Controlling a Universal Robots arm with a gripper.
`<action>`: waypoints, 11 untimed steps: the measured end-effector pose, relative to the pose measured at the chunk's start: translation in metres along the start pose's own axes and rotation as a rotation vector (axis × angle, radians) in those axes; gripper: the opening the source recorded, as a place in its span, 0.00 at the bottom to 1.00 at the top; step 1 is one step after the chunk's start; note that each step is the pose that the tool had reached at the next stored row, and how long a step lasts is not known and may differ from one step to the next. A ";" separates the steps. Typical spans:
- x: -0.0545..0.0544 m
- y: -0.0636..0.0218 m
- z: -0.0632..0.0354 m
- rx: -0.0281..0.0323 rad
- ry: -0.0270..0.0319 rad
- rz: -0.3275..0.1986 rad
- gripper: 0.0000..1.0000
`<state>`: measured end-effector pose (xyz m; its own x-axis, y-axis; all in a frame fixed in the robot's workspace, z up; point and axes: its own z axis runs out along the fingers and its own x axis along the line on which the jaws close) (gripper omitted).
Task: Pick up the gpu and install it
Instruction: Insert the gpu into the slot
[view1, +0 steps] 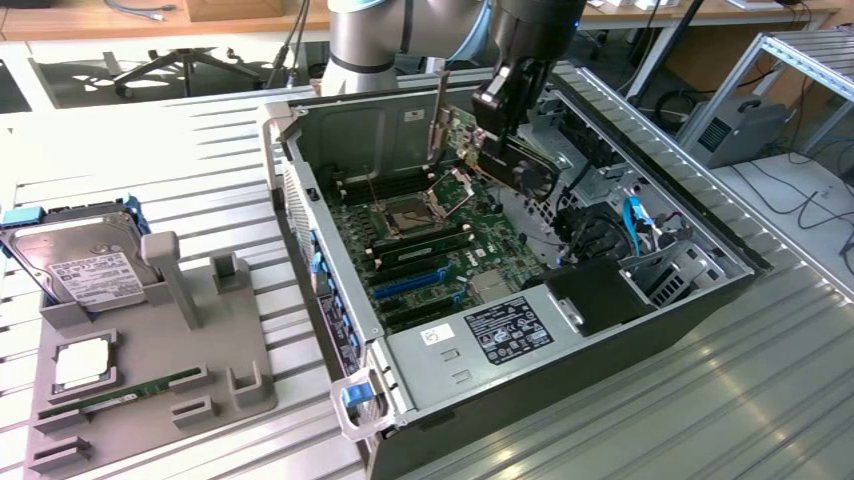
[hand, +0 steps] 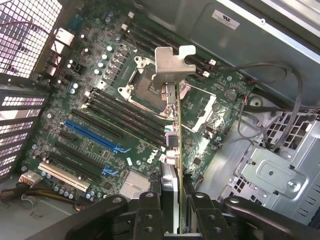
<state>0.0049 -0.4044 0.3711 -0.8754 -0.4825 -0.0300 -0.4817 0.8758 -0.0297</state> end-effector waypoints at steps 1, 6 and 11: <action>0.000 0.0000 0.0000 -0.0001 -0.0001 -0.002 0.27; 0.000 0.0000 0.0000 -0.0005 -0.0004 -0.014 0.27; 0.000 0.0000 0.0001 -0.0009 -0.0009 -0.030 0.27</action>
<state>0.0049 -0.4044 0.3710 -0.8607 -0.5082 -0.0300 -0.5074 0.8612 -0.0297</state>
